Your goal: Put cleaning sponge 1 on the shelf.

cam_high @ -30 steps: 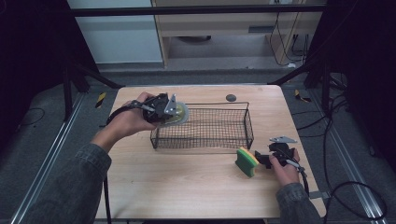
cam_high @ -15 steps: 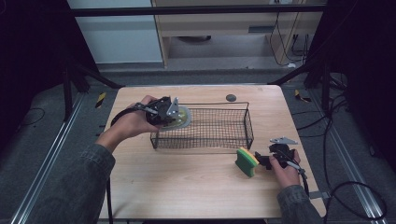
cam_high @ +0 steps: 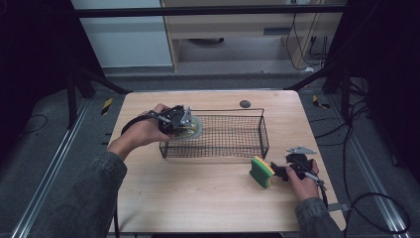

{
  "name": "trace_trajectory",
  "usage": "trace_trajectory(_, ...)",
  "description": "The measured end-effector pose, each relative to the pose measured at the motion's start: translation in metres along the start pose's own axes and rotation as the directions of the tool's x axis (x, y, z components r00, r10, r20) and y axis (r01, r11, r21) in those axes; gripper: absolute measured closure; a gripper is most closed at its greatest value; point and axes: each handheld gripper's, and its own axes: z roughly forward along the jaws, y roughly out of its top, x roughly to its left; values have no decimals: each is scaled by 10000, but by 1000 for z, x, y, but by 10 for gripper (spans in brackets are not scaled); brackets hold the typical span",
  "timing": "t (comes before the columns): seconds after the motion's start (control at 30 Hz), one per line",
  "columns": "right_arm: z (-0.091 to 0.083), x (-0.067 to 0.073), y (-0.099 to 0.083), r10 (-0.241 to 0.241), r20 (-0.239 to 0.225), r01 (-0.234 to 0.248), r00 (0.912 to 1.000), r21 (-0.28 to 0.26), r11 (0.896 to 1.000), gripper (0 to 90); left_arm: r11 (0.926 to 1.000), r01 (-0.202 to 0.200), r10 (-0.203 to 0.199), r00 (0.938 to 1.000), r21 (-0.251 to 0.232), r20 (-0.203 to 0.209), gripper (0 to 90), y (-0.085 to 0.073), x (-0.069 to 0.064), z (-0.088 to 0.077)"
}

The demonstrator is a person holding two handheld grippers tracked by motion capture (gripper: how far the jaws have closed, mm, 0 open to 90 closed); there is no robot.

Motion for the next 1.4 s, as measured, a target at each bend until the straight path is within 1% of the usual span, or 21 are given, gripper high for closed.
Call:
trace_trajectory(0.07, 0, 0, 0, -5, -4, 5, 10000, 0, 10000, 7, 9999, -9, 9, 10000, 105, 27, 704, -2, -1, 2)
trace_trajectory(0.1, 0, 0, 0, 27, -14, -27, 10000, -10, 10000, 7, 9999, -42, 42, 10000, 107, 0, 704, -2, -1, 3)
trace_trajectory(0.27, 0, 0, 0, 24, -8, -24, 10000, -18, 10000, 7, 9999, 72, -74, 9999, 129, 121, 704, -6, -2, 7)
trace_trajectory(0.3, 0, 0, 0, 20, -8, -20, 10000, -15, 10000, 7, 9999, 35, -37, 9999, 140, 119, 704, -7, -2, 8)
trace_trajectory(0.33, 0, 0, 0, 26, -7, -26, 10000, -18, 10000, 7, 9998, 90, -93, 9998, 151, 177, 704, -7, -3, 8)
trace_trajectory(0.43, 0, 0, 0, 31, -13, -31, 10000, -13, 10000, 7, 9998, 12, -16, 9998, 180, 220, 704, -7, -2, 9)
trace_trajectory(0.57, 0, 0, 0, -19, -5, 19, 10000, -5, 10000, 7, 9995, 129, -138, 9994, 286, 309, 704, -7, -2, 14)
trace_trajectory(0.6, 0, 0, 0, 5, -13, -5, 10000, -17, 10000, 7, 9996, 82, -90, 9995, 270, 303, 704, -7, -1, 15)
trace_trajectory(0.63, 0, 0, 0, 23, -9, -23, 10000, -18, 10000, 7, 9994, 164, -174, 9993, 290, 336, 704, -7, -2, 15)
trace_trajectory(0.67, 0, 0, 0, 41, -16, -41, 10000, -24, 10000, 7, 9993, 73, -84, 9995, 354, 321, 704, -7, -3, 18)
trace_trajectory(0.7, 0, 0, 0, 41, -16, -41, 10000, -24, 10000, 7, 9993, 73, -84, 9995, 354, 321, 704, -7, -3, 18)
trace_trajectory(0.9, 0, 0, 0, -44, -51, 44, 10000, -1, 10000, 7, 9987, 176, -201, 9985, 480, 517, 704, -9, -8, 29)
trace_trajectory(1.1, 0, 0, 0, -52, -59, 52, 10000, 0, 10000, 7, 9980, 219, -254, 9979, 586, 597, 704, -11, -9, 34)
trace_trajectory(1.4, 0, 1, -1, -65, -72, 65, 10000, -5, 10000, 7, 9971, 164, -212, 9977, 746, 642, 704, -10, -9, 42)
